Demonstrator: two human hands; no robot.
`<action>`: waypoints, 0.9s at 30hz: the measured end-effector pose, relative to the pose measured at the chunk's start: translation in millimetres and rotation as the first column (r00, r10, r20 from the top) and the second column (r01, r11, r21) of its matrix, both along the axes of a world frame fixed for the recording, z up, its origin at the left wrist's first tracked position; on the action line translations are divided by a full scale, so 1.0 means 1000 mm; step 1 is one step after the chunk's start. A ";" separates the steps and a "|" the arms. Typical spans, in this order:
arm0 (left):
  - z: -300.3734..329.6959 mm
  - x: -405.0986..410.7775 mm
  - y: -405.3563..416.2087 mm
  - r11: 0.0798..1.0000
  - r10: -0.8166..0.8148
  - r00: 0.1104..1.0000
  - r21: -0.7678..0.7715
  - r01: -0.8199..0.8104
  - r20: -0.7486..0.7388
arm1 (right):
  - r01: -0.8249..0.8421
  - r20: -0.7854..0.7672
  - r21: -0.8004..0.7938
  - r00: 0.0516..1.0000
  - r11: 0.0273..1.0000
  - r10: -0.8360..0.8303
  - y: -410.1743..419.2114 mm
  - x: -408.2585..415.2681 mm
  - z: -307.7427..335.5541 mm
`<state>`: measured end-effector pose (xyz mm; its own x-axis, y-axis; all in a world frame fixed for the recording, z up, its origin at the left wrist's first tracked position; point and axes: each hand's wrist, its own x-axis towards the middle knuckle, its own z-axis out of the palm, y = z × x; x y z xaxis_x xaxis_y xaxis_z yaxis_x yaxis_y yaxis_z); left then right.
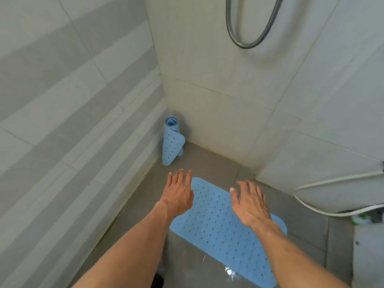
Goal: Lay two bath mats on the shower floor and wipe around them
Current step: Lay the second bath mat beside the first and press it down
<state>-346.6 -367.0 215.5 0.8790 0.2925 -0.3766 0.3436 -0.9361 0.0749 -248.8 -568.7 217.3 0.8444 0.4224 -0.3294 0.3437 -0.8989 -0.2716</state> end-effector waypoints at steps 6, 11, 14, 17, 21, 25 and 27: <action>-0.052 0.072 0.129 0.995 0.095 0.995 -0.014 -0.095 0.017 | -0.015 0.009 0.043 1.000 0.999 0.014 0.123 0.078 -0.040; -0.111 0.138 0.228 0.955 0.279 0.960 -0.112 -0.276 0.013 | 0.074 -0.115 0.096 0.991 0.993 -0.062 0.225 0.142 -0.096; -0.145 0.178 0.271 0.902 0.396 0.918 -0.187 -0.388 0.003 | 0.145 -0.204 0.145 0.972 0.979 -0.114 0.279 0.173 -0.132; -0.176 0.211 0.301 0.861 0.454 0.891 -0.256 -0.439 -0.001 | 0.155 -0.266 0.151 0.958 0.976 -0.111 0.329 0.199 -0.159; -0.214 0.242 0.327 0.793 0.522 0.851 -0.336 -0.507 -0.052 | 0.166 -0.375 0.141 0.921 0.976 -0.103 0.387 0.223 -0.192; -0.240 0.266 0.338 0.699 0.604 0.789 -0.403 -0.591 -0.110 | 0.283 -0.459 0.158 0.869 0.946 -0.183 0.432 0.237 -0.214; -0.248 0.274 0.341 0.661 0.628 0.768 -0.434 -0.612 -0.125 | 0.314 -0.476 0.139 0.853 0.939 -0.215 0.450 0.244 -0.223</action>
